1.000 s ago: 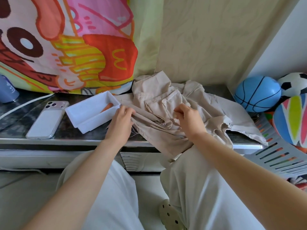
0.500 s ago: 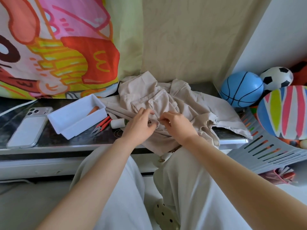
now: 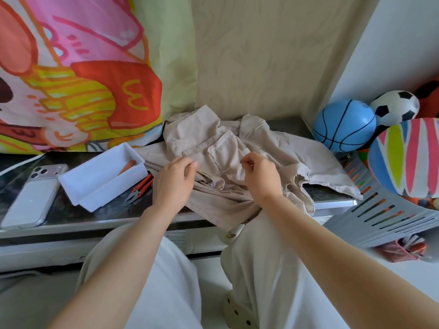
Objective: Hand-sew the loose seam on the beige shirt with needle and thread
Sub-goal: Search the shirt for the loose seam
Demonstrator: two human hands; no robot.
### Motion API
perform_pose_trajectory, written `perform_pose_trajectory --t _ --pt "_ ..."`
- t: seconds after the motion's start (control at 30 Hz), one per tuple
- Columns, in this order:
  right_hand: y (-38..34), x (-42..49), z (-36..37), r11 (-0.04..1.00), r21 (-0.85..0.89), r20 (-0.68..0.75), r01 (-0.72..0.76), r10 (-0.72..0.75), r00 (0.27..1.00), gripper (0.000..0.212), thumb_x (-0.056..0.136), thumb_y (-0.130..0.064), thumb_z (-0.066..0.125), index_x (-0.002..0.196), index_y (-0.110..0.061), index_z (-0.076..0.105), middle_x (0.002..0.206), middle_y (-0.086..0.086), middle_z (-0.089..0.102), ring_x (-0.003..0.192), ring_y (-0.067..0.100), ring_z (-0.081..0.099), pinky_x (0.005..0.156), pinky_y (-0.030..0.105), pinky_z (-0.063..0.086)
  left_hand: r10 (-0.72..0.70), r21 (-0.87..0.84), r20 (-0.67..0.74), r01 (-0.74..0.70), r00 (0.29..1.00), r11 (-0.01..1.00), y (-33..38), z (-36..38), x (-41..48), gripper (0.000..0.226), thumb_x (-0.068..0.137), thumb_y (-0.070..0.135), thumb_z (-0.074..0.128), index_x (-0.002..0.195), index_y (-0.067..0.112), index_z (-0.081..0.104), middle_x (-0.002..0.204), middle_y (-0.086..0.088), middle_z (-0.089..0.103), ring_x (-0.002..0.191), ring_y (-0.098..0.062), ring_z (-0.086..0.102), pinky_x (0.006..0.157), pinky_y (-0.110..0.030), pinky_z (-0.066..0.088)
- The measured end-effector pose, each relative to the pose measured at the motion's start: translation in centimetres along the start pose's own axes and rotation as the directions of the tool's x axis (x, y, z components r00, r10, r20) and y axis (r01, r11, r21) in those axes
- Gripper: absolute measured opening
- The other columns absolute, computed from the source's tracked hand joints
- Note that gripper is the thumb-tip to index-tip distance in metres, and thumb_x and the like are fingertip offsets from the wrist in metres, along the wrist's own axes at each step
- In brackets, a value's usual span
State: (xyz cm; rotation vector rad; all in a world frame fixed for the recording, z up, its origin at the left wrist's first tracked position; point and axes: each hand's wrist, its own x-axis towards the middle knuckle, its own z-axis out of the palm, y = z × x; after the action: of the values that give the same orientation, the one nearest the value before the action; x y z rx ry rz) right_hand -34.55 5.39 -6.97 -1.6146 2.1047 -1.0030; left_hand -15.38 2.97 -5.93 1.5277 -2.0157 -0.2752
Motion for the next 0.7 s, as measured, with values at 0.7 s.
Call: perform_pose_trajectory --t 0.7 --pt "-0.9 -1.8 2.0 0.77 -0.233 0.438 0.594 -0.462 0.771 0.034 0.096 -0.003 0.041 0.127 -0.016 0.043 0.118 0.004 0.056 0.095 0.027 0.059 0.066 0.035 0.047 -0.232 0.102 0.296 0.211 0.927 0.972 -5.2 -1.2 -0.9 0.035 0.083 0.012 0.068 0.115 0.015 0.054 0.12 -0.006 0.048 0.104 -0.027 0.052 0.078 -0.044 0.046"
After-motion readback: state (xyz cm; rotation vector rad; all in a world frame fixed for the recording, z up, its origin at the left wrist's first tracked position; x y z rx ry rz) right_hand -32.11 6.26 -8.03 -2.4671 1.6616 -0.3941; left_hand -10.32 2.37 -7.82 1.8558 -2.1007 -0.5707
